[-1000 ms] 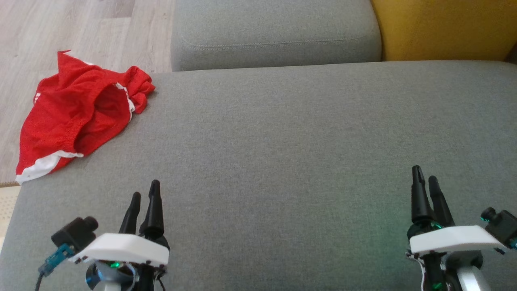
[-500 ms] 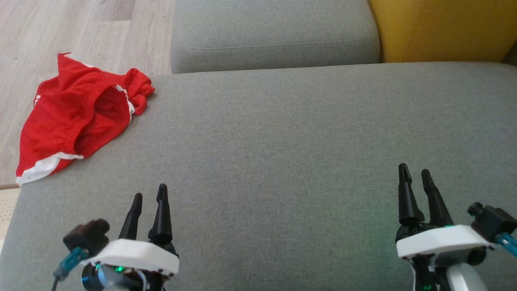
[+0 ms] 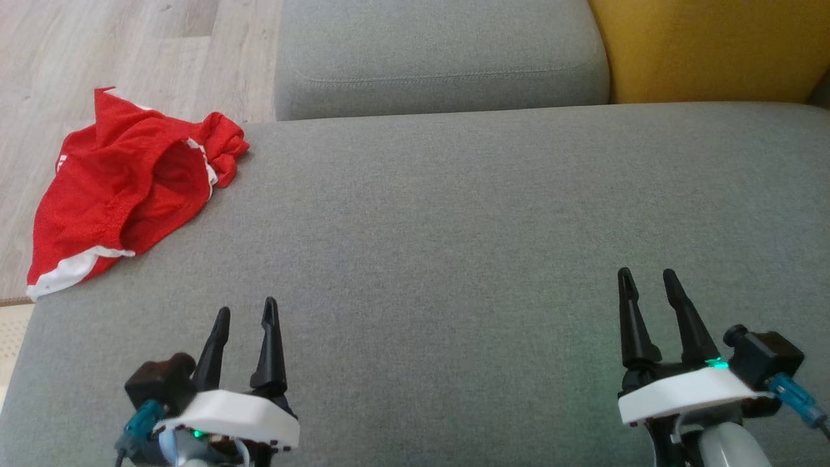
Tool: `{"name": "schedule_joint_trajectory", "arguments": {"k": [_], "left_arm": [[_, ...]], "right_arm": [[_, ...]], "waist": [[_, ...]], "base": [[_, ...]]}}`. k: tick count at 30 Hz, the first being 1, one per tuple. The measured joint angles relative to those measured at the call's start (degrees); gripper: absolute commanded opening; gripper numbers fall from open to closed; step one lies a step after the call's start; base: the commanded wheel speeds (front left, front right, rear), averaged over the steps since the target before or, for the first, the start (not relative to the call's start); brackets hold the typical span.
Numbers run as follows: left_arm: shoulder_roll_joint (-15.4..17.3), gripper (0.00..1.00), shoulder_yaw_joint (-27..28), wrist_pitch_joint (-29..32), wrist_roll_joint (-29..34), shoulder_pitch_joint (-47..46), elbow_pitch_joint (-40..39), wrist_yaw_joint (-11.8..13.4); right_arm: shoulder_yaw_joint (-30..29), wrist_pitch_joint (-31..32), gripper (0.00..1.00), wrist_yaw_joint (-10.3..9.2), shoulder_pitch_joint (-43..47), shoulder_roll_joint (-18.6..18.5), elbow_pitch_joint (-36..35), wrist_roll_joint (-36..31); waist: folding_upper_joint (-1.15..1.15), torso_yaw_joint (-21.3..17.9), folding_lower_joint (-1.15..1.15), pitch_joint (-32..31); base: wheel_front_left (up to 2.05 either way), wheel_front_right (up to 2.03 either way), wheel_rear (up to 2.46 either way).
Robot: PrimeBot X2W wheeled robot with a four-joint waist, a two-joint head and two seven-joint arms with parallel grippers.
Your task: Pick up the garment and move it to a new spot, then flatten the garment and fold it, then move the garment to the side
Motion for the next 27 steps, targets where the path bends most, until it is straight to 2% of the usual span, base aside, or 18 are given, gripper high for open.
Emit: {"name": "schedule_joint_trajectory", "arguments": {"k": [27], "left_arm": [[0.5, 1.0, -3.2, -4.0, 15.5, 0.3, -0.3, 2.9]], "right_arm": [[0.5, -4.2, 1.0, 0.0, 0.0, 0.0, 0.6, -17.8]], "waist": [[0.0, 0.1, 0.0, -0.3]], "base": [[0.0, 0.0, 0.0]]}}
